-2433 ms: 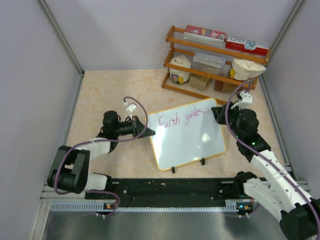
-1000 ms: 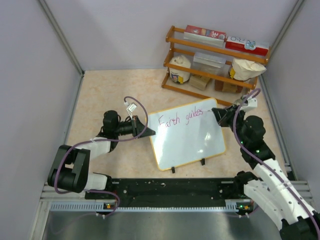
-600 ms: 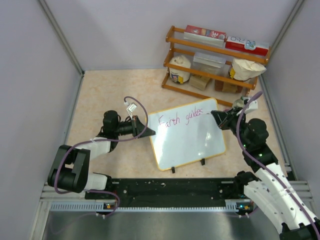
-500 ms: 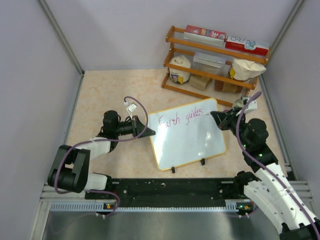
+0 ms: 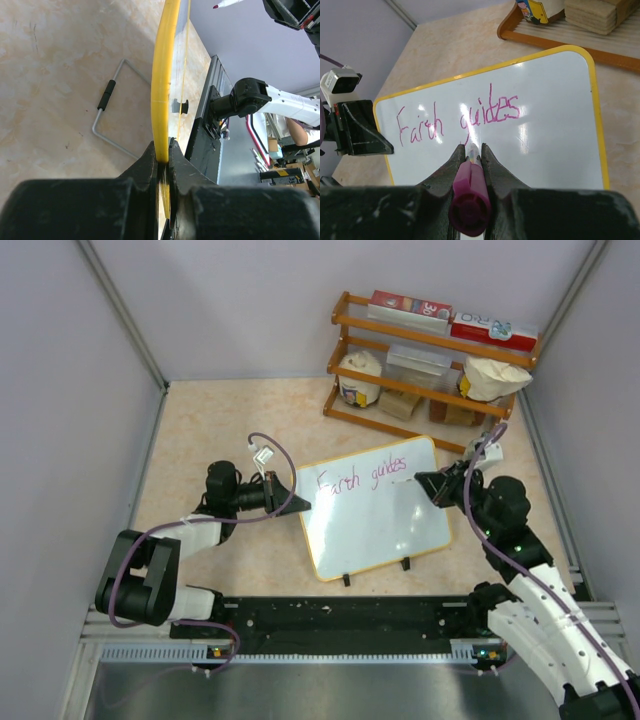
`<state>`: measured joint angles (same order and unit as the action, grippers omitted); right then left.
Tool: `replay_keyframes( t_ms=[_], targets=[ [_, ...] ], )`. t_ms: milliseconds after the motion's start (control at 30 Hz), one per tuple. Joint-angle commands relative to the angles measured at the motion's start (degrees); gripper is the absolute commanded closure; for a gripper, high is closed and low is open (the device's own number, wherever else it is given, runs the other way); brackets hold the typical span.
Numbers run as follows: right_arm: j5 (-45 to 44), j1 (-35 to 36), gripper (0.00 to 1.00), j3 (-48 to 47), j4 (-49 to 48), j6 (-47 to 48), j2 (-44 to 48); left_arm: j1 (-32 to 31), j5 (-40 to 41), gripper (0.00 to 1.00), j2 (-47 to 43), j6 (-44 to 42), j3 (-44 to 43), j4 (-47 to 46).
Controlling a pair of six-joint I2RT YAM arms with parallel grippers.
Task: Write a sentence on the whiteboard
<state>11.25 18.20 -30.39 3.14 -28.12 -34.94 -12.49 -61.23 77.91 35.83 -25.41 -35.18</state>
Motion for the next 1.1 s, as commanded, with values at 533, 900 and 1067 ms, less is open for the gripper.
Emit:
replay_keyframes(
  t_ms=[533, 900, 1067],
  targets=[
    [-12.55, 23.79, 1.00, 0.16, -6.64, 1.23, -3.99, -1.13, 1.12, 1.00, 0.75, -4.98, -0.61, -0.50],
    [-22.14, 35.76, 1.00, -3.09, -12.89, 3.94, -13.21, -1.13, 1.03, 1.00, 0.75, -4.90, -0.61, -0.51],
    [-23.72, 39.02, 1.00, -4.67, -15.26, 4.83, -17.00, -1.13, 0.94, 1.00, 0.58, -4.90, -0.69, -0.42]
  ],
)
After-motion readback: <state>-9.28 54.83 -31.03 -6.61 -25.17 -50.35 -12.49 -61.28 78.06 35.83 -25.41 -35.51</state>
